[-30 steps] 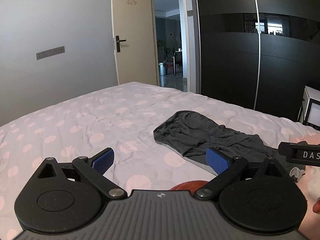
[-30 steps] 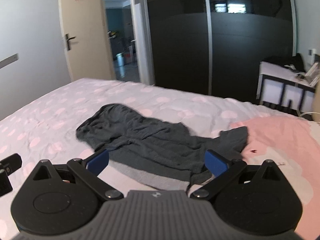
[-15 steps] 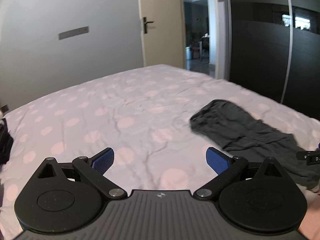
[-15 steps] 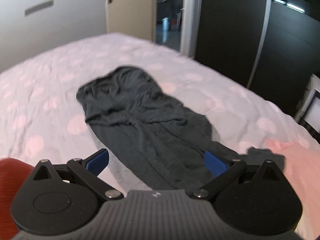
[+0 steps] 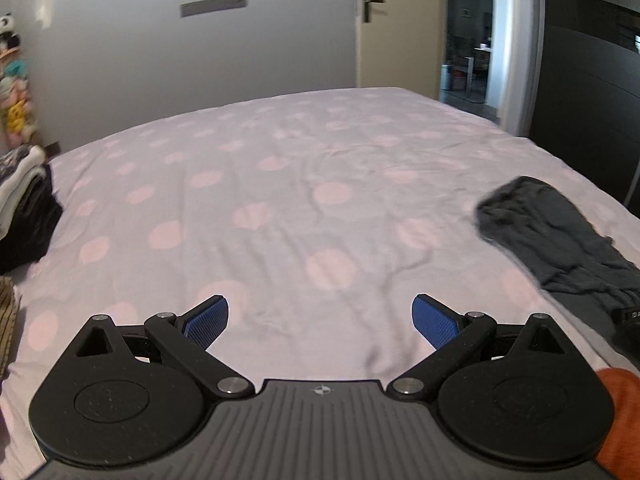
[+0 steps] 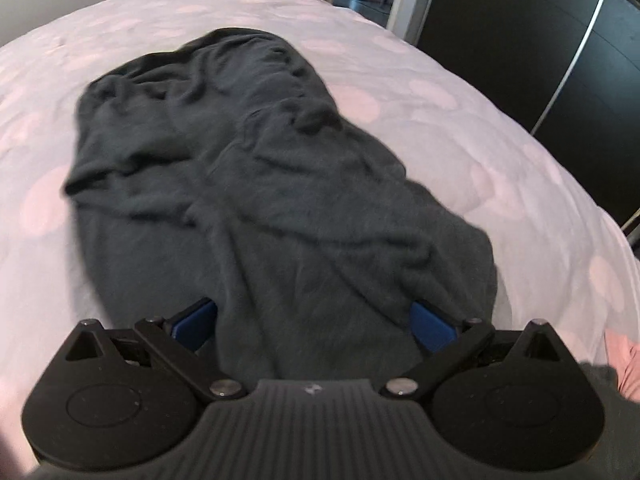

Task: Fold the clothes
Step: 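Grasp the dark grey garment edge with the right gripper and lift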

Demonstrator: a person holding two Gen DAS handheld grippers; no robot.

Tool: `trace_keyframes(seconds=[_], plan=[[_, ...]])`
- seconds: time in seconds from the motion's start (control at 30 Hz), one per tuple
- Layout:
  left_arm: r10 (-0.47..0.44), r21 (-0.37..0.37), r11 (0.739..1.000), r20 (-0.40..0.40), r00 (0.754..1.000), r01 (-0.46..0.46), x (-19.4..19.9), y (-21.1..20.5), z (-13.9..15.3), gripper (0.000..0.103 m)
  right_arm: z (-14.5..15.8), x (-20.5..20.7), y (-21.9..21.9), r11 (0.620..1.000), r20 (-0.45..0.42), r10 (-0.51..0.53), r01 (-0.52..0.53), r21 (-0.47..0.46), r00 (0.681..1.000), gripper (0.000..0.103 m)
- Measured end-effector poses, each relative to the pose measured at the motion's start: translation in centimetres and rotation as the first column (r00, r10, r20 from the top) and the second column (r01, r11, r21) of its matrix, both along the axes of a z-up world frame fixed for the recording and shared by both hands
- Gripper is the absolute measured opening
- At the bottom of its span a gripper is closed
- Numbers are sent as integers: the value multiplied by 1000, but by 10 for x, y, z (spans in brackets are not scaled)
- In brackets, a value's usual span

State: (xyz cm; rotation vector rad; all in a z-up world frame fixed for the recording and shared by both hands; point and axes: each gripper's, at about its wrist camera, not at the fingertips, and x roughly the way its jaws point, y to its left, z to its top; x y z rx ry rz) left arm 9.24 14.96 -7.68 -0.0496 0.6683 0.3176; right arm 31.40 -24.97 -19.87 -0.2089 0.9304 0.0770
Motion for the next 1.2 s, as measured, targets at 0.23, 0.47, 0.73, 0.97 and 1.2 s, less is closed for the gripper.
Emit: trace_keyframes(seconds=[0.23, 0.47, 0.73, 0.97, 1.2], plan=[[58, 27, 998, -4, 998, -58, -2, 46, -3, 103, 6, 34, 11, 993, -6, -110, 110, -31, 994, 89], [102, 89, 991, -21, 995, -100, -17, 101, -9, 103, 30, 43, 40, 978, 45, -107, 113, -175, 993, 30], [203, 51, 978, 0, 979, -203, -54, 168, -22, 103, 115, 38, 121, 965, 249, 39, 29, -262, 968, 22], [258, -2, 966, 20, 966, -258, -72, 205, -18, 103, 211, -8, 250, 949, 398, 285, -198, -244, 872, 21], [288, -50, 957, 86, 954, -284, -101, 229, 4, 103, 265, -97, 362, 843, 429, 528, -515, -158, 733, 21]])
